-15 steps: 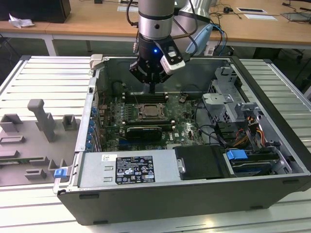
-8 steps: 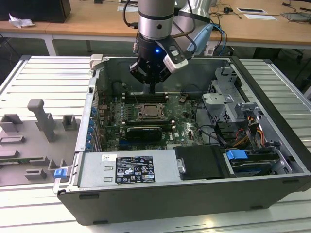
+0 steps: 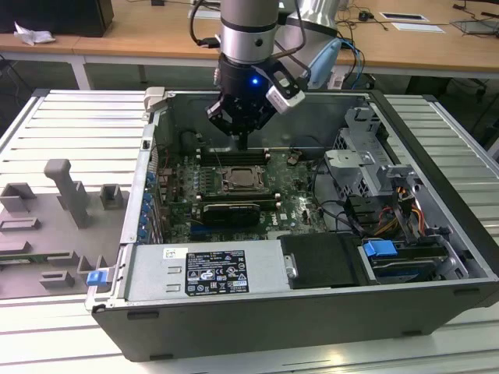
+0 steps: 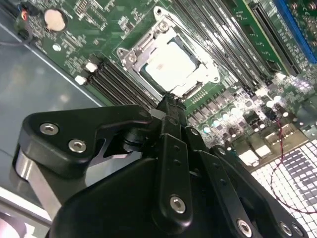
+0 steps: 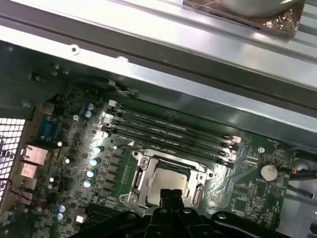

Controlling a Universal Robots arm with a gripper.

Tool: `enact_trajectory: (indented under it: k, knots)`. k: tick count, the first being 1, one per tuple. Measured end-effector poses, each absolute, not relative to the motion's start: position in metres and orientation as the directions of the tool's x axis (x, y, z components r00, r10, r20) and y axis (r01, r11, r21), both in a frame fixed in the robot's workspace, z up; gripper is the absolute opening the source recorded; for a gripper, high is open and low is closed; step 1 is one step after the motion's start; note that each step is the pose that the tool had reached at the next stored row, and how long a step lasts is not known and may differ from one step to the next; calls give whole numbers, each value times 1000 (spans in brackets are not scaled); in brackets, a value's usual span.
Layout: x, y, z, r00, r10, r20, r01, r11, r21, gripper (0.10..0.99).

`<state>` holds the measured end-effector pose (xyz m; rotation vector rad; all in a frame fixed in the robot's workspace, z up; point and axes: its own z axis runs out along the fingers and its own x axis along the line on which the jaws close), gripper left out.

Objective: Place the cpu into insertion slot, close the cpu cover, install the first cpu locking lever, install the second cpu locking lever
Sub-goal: 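Install the first cpu locking lever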

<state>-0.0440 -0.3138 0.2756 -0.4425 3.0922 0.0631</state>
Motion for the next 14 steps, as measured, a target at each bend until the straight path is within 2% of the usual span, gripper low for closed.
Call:
enact_trajectory:
  k: [6, 14]
  knots:
    - [-58, -314, 273, -962, -273, -24, -274, 961, 38, 106]
    - [-62, -314, 267, -986, -166, -24, -167, 985, 37, 106]
